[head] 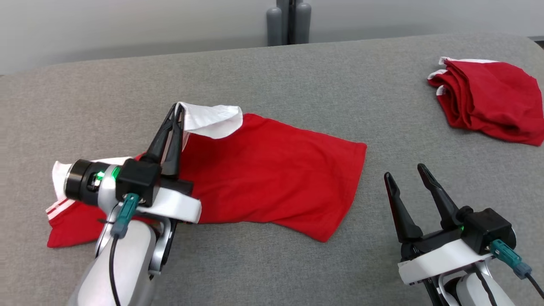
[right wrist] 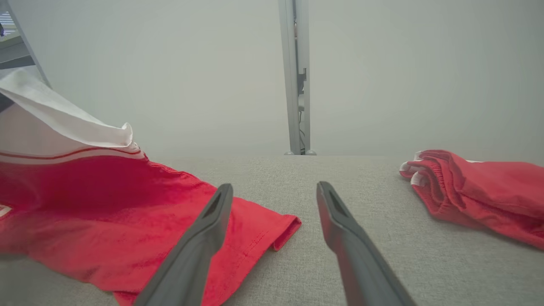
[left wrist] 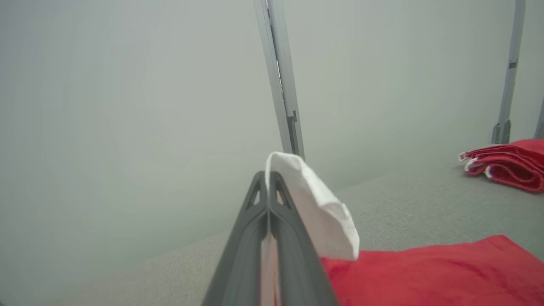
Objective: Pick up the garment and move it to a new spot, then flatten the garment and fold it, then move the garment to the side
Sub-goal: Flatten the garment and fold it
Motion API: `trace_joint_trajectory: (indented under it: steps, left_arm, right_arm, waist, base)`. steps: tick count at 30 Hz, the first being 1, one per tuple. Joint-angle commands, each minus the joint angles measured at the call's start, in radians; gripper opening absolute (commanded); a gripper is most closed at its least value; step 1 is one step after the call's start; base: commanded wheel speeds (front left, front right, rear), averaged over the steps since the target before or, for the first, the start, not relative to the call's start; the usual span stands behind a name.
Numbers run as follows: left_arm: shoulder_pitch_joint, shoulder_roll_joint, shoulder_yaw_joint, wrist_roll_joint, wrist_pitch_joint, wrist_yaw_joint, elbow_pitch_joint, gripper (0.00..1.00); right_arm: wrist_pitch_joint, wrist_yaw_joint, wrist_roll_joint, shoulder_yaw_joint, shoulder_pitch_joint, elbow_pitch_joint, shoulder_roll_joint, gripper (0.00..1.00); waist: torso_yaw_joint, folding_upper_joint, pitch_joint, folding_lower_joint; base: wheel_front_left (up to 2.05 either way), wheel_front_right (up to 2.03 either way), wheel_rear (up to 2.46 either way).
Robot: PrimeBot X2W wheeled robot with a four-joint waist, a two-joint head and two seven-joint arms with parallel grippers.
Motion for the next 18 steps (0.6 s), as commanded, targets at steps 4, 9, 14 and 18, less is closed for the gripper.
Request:
trace_joint_trajectory:
  steps: [4,9,14,18]
  left_arm:
    - [0.118,0.035,0.042,0.013,-0.003,0.033,-0.173,0.0]
    - [0.244,0.059,0.087,0.004,-0.004,0.085,-0.292,0.0]
    - [0.33,0.062,0.133,-0.036,-0.003,0.109,-0.295,0.0]
    - [0.359,0.051,0.148,-0.065,-0.003,0.103,-0.24,0.0]
  right_arm:
    - [-0.001,0.0,-0.005,-0.002,0.011,0.002,-0.002,1.0]
    - [-0.001,0.0,-0.006,-0.011,0.028,0.006,-0.005,1.0]
    - [-0.001,0.0,-0.008,-0.013,0.031,0.017,-0.009,1.0]
    - [-0.001,0.0,-0.004,-0.009,0.03,0.019,-0.01,1.0]
  waist:
    - [0.048,0.0,-0.03,0.0]
    - [0.072,0.0,-0.042,0.0]
    - [0.083,0.0,-0.046,0.0]
    - [0.086,0.0,-0.045,0.0]
  base:
    - [0.0,0.0,0.0]
    - [0.0,0.0,0.0]
    - [0.0,0.0,0.0]
    - [0.0,0.0,0.0]
